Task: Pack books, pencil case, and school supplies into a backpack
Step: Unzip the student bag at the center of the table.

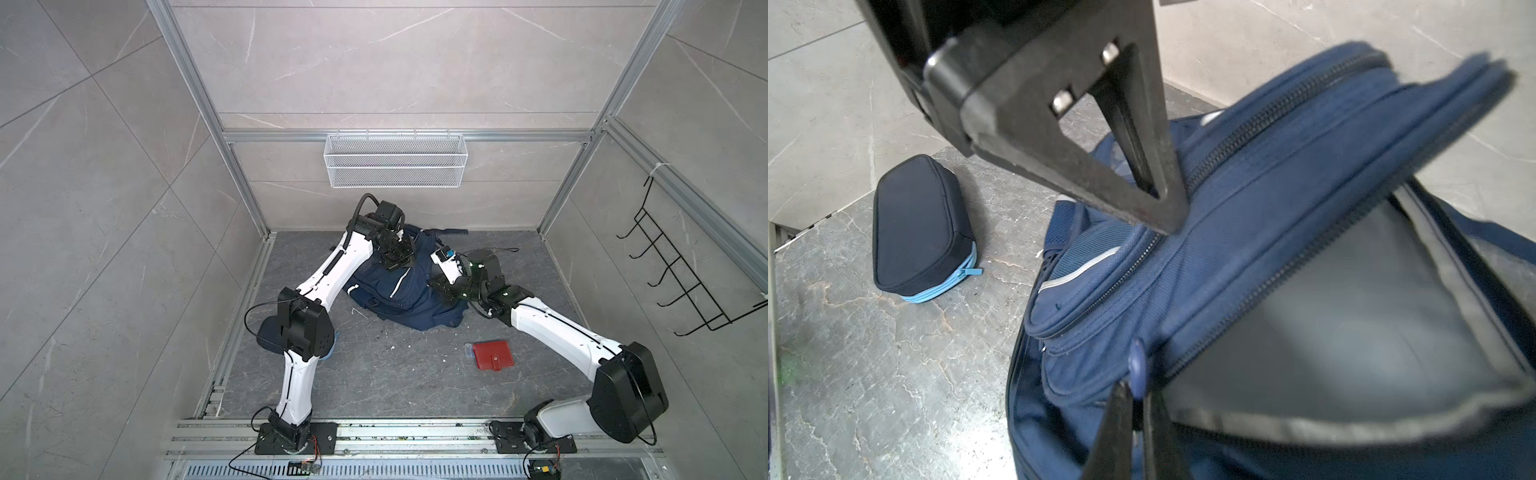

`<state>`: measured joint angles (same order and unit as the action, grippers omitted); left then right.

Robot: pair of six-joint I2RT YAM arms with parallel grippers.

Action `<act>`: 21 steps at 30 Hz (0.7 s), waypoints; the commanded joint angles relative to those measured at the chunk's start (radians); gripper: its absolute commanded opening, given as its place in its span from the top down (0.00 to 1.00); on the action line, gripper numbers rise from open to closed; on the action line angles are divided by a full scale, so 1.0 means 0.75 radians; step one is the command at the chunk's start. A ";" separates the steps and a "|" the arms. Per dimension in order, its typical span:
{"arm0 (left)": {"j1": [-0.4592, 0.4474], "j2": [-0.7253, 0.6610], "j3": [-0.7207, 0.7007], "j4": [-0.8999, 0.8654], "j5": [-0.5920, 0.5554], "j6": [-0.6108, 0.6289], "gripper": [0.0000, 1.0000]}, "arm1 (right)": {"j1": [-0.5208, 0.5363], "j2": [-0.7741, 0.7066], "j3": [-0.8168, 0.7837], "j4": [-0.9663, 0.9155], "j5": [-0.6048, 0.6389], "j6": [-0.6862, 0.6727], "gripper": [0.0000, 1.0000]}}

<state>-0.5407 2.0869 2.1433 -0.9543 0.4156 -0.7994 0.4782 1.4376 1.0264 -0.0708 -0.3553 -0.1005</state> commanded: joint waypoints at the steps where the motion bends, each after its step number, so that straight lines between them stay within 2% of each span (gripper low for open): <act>1: 0.082 -0.091 0.079 0.297 0.024 -0.199 1.00 | 0.033 -0.013 -0.002 -0.091 -0.086 -0.008 1.00; 9: 0.120 -0.011 0.214 0.485 0.040 -0.483 1.00 | 0.210 0.002 -0.031 -0.041 0.024 -0.032 1.00; 18: 0.111 0.003 0.231 0.650 -0.014 -0.756 1.00 | 0.477 0.060 0.017 0.035 0.440 -0.159 1.00; 21: 0.110 0.001 0.245 0.652 -0.039 -0.788 1.00 | 0.549 0.096 0.069 0.064 0.496 -0.167 1.00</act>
<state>-0.4847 2.1181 2.2272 -0.8066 0.4580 -1.2827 0.8001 1.4857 1.0454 0.0185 0.0570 -0.2005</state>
